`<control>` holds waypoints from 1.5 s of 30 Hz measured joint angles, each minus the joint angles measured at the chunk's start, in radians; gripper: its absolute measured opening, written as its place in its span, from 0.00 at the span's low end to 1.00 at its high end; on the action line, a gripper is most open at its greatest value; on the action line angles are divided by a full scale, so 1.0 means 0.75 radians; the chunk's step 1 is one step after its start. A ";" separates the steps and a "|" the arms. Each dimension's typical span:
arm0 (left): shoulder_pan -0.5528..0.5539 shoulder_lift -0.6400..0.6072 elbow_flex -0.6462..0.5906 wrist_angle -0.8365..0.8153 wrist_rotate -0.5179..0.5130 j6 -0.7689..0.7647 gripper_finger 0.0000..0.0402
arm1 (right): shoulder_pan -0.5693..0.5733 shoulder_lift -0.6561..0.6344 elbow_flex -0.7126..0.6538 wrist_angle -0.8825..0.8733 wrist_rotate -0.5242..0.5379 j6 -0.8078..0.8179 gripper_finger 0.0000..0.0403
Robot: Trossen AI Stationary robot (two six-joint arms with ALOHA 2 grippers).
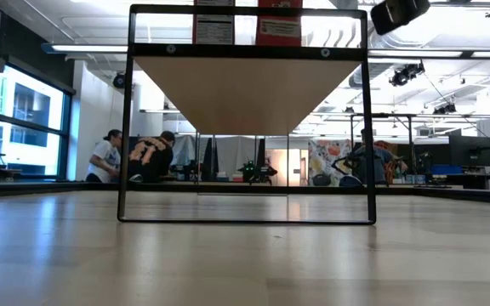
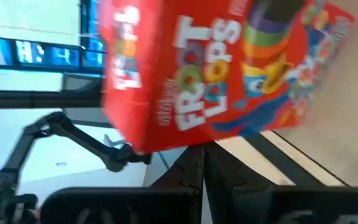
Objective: Stack cereal on shelf
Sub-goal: Put the red cereal box on the shelf aligned with the other red cereal box
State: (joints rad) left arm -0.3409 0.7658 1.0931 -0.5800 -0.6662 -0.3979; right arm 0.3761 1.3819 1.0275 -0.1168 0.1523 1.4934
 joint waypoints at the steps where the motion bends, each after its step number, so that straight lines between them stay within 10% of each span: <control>1: 0.000 0.000 0.000 0.000 0.000 0.012 0.00 | 0.001 0.000 0.000 0.017 0.011 0.000 0.00; 45: 0.000 -0.007 0.000 -0.008 -0.002 0.047 0.00 | -0.009 0.024 0.000 0.143 0.133 0.039 0.00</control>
State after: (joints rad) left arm -0.3412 0.7605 1.0931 -0.5861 -0.6678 -0.3626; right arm 0.3692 1.4000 1.0275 -0.0098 0.2520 1.5223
